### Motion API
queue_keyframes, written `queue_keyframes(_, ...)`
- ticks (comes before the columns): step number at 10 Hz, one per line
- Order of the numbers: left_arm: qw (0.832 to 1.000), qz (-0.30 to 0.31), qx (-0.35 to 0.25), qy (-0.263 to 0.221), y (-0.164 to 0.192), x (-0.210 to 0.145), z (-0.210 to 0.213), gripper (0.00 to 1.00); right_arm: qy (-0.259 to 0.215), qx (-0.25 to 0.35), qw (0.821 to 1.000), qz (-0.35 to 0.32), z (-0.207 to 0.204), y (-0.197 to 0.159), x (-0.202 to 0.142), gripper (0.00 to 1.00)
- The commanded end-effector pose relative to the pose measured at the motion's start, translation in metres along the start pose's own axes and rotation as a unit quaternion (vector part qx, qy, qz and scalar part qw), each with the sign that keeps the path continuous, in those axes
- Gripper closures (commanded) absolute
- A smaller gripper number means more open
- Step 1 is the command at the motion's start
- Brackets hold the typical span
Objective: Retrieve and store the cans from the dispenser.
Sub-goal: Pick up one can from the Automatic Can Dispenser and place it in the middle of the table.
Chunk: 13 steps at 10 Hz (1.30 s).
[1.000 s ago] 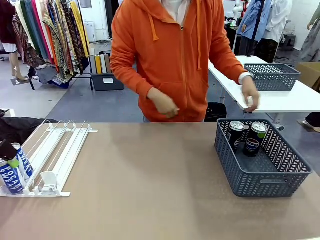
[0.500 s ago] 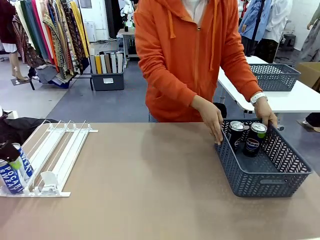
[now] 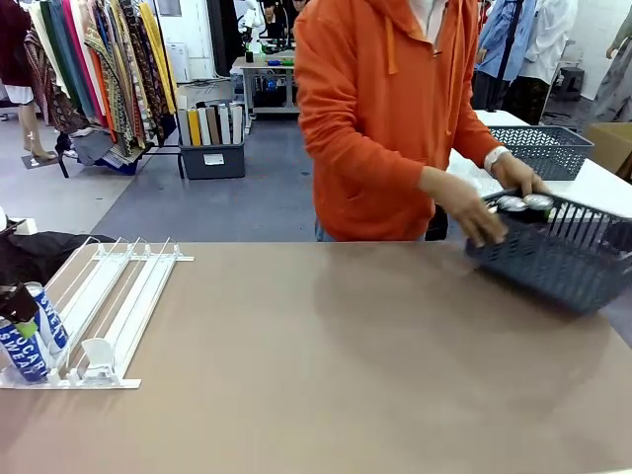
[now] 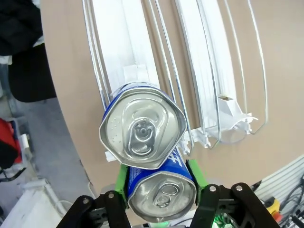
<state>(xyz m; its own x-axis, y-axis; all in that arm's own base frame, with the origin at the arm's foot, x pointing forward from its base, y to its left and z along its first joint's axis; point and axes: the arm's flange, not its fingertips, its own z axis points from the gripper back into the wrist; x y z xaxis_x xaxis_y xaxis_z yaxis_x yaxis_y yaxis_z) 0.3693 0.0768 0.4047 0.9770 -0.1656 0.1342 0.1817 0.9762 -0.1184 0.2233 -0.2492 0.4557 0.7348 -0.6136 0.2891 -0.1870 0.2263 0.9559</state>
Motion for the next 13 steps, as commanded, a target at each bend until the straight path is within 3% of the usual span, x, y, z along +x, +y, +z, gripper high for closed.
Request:
queue_keyframes(1, 1.000, 0.008, -0.009, -0.006, -0.003, 0.004, -0.004, 1.00, -0.003, 0.006, 1.000, 0.007, 0.000, 0.002, 0.001, 0.00)
queue_keyframes(5, 1.000, -0.002, 0.003, -0.008, -0.006, 0.002, -0.001, 1.00, -0.003, 0.006, 1.000, 0.007, 0.000, 0.002, 0.001, 0.00)
queue_keyframes(7, 1.000, -0.021, -0.005, 0.002, -0.014, -0.005, 0.024, 1.00, -0.003, 0.006, 1.000, 0.007, 0.000, 0.002, 0.001, 0.00)
queue_keyframes(9, 0.999, -0.036, 0.021, -0.029, -0.029, -0.019, 0.081, 1.00, -0.003, 0.006, 1.000, 0.007, 0.000, 0.002, 0.001, 0.00)
queue_keyframes(10, 0.998, -0.064, -0.016, -0.013, -0.032, -0.028, 0.115, 1.00, -0.003, 0.006, 1.000, 0.007, 0.000, 0.002, 0.001, 0.00)
queue_keyframes(11, 0.997, -0.049, 0.010, -0.058, -0.031, -0.034, 0.145, 1.00, -0.003, 0.006, 1.000, 0.007, 0.000, 0.002, 0.001, 0.00)
queue_keyframes(13, 0.993, -0.049, 0.020, -0.105, -0.025, -0.045, 0.194, 1.00, -0.003, 0.006, 1.000, 0.007, 0.000, 0.002, 0.001, 0.00)
